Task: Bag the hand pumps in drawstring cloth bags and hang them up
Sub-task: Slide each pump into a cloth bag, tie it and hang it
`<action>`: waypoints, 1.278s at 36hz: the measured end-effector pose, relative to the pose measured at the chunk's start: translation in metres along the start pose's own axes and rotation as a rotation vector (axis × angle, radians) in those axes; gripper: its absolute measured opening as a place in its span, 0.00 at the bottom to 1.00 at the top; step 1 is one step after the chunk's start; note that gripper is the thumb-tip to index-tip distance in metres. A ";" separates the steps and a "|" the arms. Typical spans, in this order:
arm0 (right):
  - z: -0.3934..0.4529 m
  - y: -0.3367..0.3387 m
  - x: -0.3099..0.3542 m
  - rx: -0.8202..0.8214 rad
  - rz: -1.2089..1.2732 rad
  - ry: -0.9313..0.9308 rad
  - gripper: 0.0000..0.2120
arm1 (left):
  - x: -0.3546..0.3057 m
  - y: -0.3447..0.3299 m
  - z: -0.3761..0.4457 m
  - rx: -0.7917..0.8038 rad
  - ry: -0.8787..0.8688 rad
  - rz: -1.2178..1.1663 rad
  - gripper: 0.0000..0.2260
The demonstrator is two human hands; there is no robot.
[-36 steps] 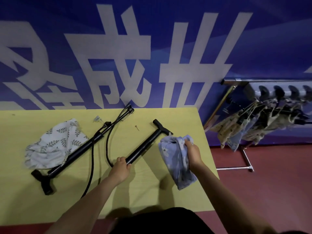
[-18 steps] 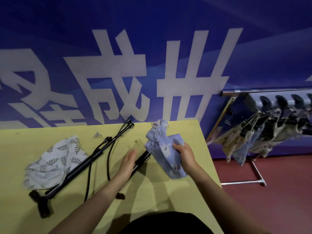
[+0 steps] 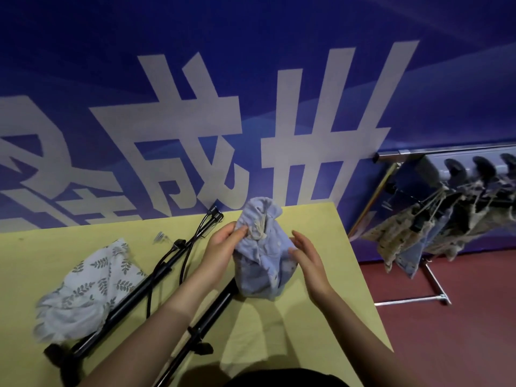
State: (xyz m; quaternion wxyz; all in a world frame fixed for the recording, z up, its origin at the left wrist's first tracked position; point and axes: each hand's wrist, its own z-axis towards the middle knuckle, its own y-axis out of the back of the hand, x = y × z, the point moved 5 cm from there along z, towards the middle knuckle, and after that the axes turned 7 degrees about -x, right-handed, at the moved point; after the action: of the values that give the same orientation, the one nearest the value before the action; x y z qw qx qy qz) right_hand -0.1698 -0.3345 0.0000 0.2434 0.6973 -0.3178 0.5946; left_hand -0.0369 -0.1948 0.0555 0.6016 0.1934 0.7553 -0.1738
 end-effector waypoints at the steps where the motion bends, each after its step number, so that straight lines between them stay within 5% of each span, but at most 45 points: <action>1: 0.003 0.001 0.007 -0.004 -0.041 0.052 0.23 | -0.004 -0.001 0.000 0.028 -0.024 0.036 0.07; 5: 0.013 -0.009 0.047 0.128 -0.212 0.272 0.34 | -0.019 -0.005 0.003 0.116 -0.144 0.208 0.08; 9: 0.024 -0.027 0.083 0.253 -0.298 0.423 0.09 | -0.037 -0.003 0.006 0.113 -0.221 0.276 0.11; 11: 0.031 -0.032 0.090 0.244 -0.247 0.385 0.02 | -0.047 0.002 0.007 0.084 -0.237 0.265 0.08; 16: 0.033 -0.045 0.097 0.372 -0.175 0.152 0.15 | -0.064 0.018 0.006 0.038 -0.217 0.168 0.09; 19: 0.020 -0.057 0.100 0.512 -0.339 0.146 0.03 | -0.069 0.023 0.003 0.032 -0.126 0.041 0.08; 21: 0.012 -0.062 0.098 0.544 -0.377 0.145 0.15 | -0.072 0.025 0.001 -0.002 -0.110 0.048 0.09; 29: -0.005 -0.071 0.103 0.404 -0.005 0.042 0.12 | -0.068 0.047 -0.001 -0.199 -0.277 0.505 0.11; 33: -0.011 -0.073 0.101 0.291 0.049 0.026 0.16 | -0.069 0.052 -0.026 -0.331 -0.302 0.494 0.17; 39: -0.025 -0.090 0.093 0.274 0.135 -0.024 0.15 | -0.038 0.026 -0.055 -0.076 -0.123 0.270 0.06; 46: -0.036 -0.105 0.080 0.292 0.206 -0.125 0.17 | -0.032 0.039 -0.067 -0.221 -0.214 0.208 0.13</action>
State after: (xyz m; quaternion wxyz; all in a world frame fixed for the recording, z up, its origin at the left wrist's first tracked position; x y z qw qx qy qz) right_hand -0.1098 -0.2500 0.0893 0.0571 0.7247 -0.3122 0.6117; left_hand -0.0677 -0.1307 0.0998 0.7110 0.1836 0.6772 -0.0463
